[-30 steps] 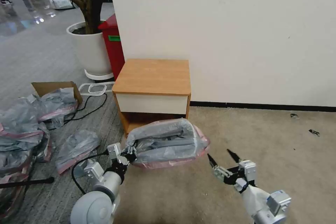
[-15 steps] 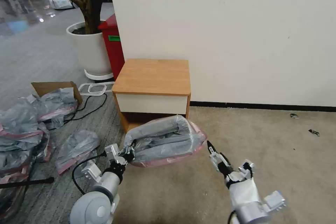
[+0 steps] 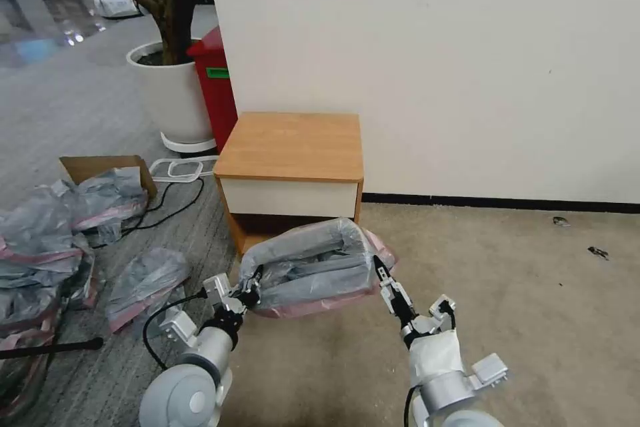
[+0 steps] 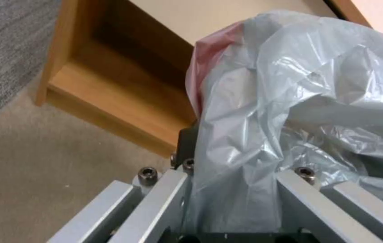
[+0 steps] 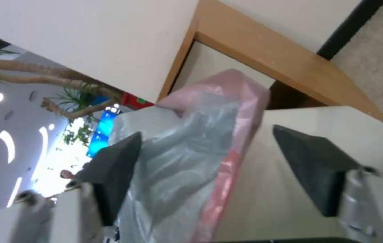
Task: Pick up the garbage bag from the table and place it over the trash can.
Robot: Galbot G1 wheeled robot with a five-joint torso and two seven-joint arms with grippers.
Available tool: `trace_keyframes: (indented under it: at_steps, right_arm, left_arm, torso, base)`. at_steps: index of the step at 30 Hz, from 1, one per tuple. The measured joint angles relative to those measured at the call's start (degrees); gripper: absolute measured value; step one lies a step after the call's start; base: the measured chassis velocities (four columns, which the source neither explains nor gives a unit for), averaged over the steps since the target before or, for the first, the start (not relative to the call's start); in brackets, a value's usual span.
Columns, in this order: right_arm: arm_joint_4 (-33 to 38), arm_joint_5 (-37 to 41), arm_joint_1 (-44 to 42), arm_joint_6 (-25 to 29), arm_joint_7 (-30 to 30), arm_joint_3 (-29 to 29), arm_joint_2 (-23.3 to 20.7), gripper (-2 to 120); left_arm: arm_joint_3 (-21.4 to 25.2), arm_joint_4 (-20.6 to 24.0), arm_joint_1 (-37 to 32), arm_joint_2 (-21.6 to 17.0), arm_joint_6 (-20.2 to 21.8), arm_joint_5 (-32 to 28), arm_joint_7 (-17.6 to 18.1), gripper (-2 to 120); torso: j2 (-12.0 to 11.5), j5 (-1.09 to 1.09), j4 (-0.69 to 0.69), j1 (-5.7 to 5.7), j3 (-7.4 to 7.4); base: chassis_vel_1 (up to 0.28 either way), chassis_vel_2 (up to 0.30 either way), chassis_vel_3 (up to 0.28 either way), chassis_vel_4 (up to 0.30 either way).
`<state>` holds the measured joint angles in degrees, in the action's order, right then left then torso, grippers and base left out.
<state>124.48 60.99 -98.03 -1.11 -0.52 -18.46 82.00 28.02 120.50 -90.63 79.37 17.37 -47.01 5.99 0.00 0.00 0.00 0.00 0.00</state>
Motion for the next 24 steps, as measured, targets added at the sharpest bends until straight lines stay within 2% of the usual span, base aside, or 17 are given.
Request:
trace_keyframes:
  at_steps: [2, 5, 6, 7, 10, 14, 17, 20, 24]
  right_arm:
    - [0.0, -0.1, 0.0, 0.0, -0.3, 0.0, -0.1, 71]
    - [0.0, -0.5, 0.1, 0.0, -0.6, 0.2, -0.3, 54]
    - [0.0, -0.5, 0.1, 0.0, -0.6, 0.2, -0.3, 54]
    - [0.0, -0.8, 0.1, 0.0, -0.7, 0.4, -0.3, 50]
    - [-0.1, -1.8, 0.0, 0.3, -0.8, 1.1, -0.1, 30]
    - [-0.1, -2.2, -0.1, 0.6, -0.9, 1.4, -0.1, 22]
    - [0.0, -3.1, -0.2, 0.8, -1.1, 1.6, 0.0, 5]
    - [0.0, -3.6, -0.3, 1.0, -1.4, 1.8, 0.1, 0]
    - [0.1, -4.9, -0.9, 1.5, -1.9, 2.2, 0.2, 0]
  left_arm:
    - [0.0, 0.1, -0.1, 0.0, 0.0, 0.0, 0.0, 3]
    - [0.1, 0.3, -0.2, 0.1, 0.0, 0.0, 0.0, 3]
    - [0.1, 0.3, -0.2, 0.1, 0.0, 0.0, 0.0, 3]
    - [0.1, 0.4, -0.2, 0.2, 0.0, 0.0, 0.0, 3]
    - [0.2, 0.4, -0.1, 0.5, 0.0, 0.1, 0.0, 3]
    - [0.2, 0.4, -0.1, 0.6, 0.0, 0.1, 0.0, 3]
    - [0.2, 0.3, 0.1, 0.9, 0.0, 0.1, 0.1, 3]
    - [0.2, 0.4, 0.3, 1.1, 0.1, -0.1, 0.2, 3]
    - [0.2, 0.4, 0.4, 1.6, 0.2, -1.1, 0.6, 3]
  torso:
    - [0.0, 0.00, 0.00, 0.00, 0.00]
    - [0.0, 0.00, 0.00, 0.00, 0.00]
    - [0.0, 0.00, 0.00, 0.00, 0.00]
    - [0.0, 0.00, 0.00, 0.00, 0.00]
    - [0.0, 0.00, 0.00, 0.00, 0.00]
    - [0.0, 0.00, 0.00, 0.00, 0.00]
    - [0.0, 0.00, 0.00, 0.00, 0.00]
    - [0.0, 0.00, 0.00, 0.00, 0.00]
    - [0.0, 0.00, 0.00, 0.00, 0.00]
  base:
    - [0.000, 0.000, 0.000, 0.000]
    - [0.000, 0.000, 0.000, 0.000]
    - [0.000, 0.000, 0.000, 0.000]
    - [0.000, 0.000, 0.000, 0.000]
    - [0.000, 0.000, 0.000, 0.000]
    - [0.000, 0.000, 0.000, 0.000]
    - [0.000, 0.000, 0.000, 0.000]
    - [0.000, 0.000, 0.000, 0.000]
    - [0.000, 0.000, 0.000, 0.000]
